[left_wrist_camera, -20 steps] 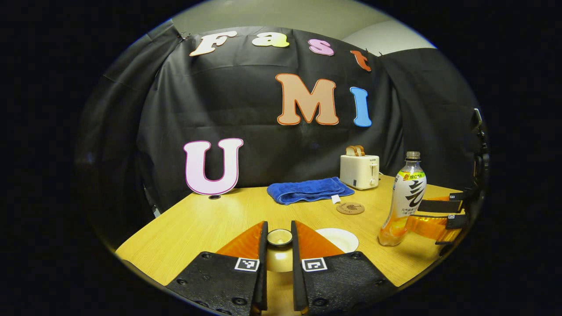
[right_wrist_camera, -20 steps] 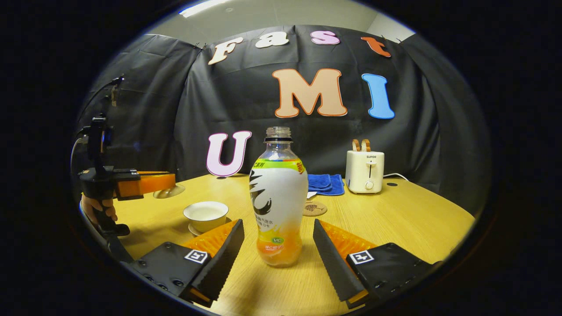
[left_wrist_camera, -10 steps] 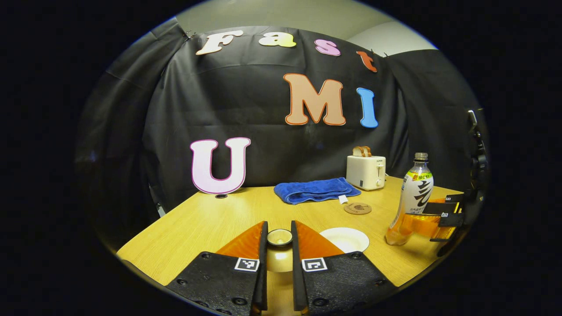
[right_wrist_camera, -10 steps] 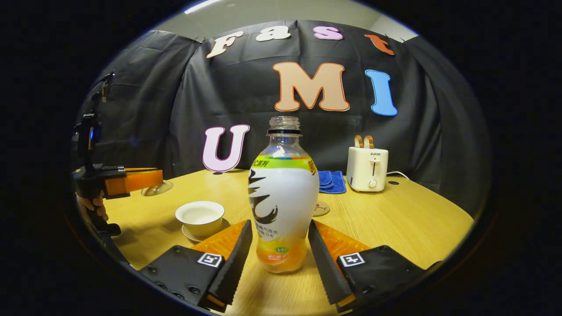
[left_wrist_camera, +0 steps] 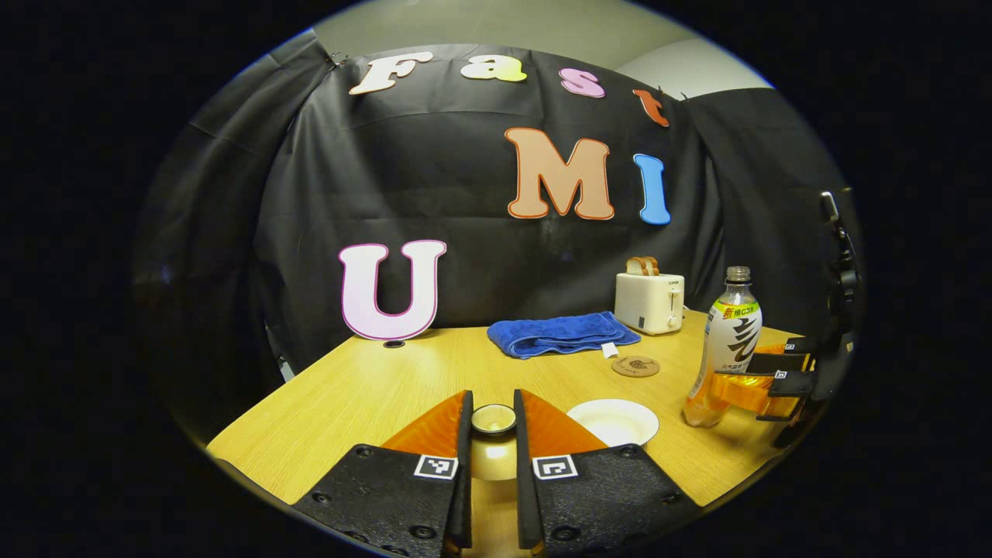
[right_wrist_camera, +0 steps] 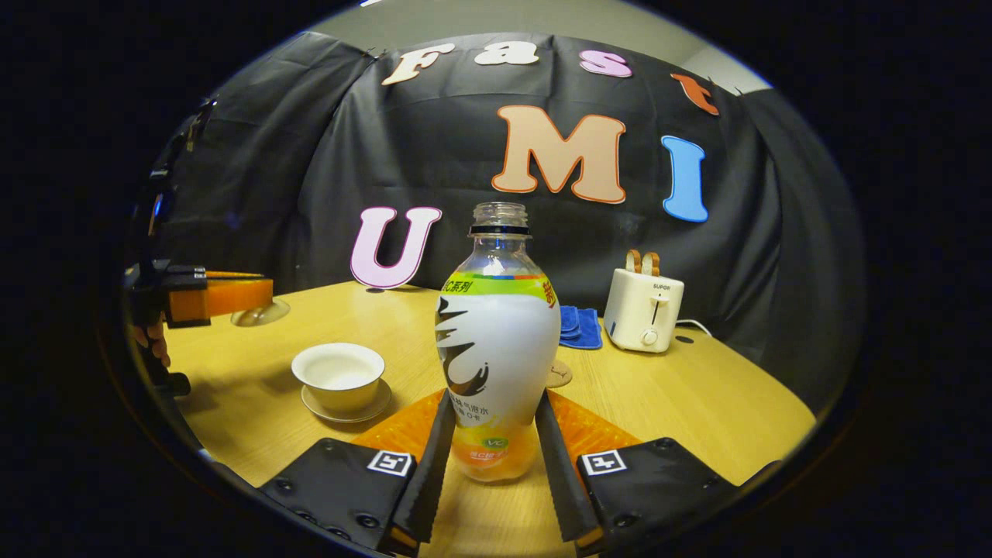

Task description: Open the teacup lid with one hand, grasp the water bottle and pour water into the teacup with the other hand; after pouring, place the water bottle on the coaster and then close the teacup lid.

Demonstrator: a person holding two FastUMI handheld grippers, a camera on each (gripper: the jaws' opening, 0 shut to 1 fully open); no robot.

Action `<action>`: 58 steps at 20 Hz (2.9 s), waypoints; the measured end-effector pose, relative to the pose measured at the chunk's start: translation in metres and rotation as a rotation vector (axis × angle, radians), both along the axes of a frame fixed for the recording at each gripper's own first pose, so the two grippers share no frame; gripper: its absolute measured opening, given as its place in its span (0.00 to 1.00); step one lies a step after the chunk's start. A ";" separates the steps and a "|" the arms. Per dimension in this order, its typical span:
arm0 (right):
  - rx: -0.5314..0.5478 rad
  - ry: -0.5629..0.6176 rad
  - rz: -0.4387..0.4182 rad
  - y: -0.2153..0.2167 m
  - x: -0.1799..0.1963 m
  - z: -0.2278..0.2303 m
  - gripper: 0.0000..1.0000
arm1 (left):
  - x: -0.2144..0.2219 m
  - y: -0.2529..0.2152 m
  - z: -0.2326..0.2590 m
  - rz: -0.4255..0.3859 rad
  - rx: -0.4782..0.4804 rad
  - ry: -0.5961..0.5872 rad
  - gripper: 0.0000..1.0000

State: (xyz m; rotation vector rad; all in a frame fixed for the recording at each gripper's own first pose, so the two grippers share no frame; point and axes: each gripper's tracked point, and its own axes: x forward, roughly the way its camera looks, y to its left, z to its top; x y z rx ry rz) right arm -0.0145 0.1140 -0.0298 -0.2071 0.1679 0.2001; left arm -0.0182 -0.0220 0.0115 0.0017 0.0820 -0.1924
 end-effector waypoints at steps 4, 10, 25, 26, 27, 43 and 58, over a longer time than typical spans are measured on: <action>-0.137 -0.033 0.014 0.002 0.004 0.003 0.64 | -0.002 0.007 -0.001 0.008 -0.003 0.002 0.20; -0.447 -0.161 0.027 0.007 0.004 0.019 0.65 | -0.003 0.023 0.003 0.039 -0.018 -0.014 0.20; -0.983 -0.293 0.096 0.015 0.016 0.013 0.64 | -0.002 0.038 0.008 0.057 -0.032 -0.014 0.20; -1.008 -0.300 0.104 0.017 0.015 0.011 0.64 | -0.002 0.039 0.008 0.057 -0.034 -0.014 0.20; -1.038 -0.310 0.112 0.018 0.014 0.009 0.64 | -0.002 0.040 0.009 0.057 -0.036 -0.015 0.20; -1.438 -0.420 0.216 0.032 0.017 0.022 0.63 | -0.004 0.044 0.013 0.056 -0.051 -0.016 0.20; -1.688 -0.496 0.299 0.048 0.014 0.029 0.63 | -0.006 0.040 0.015 0.043 -0.066 -0.015 0.20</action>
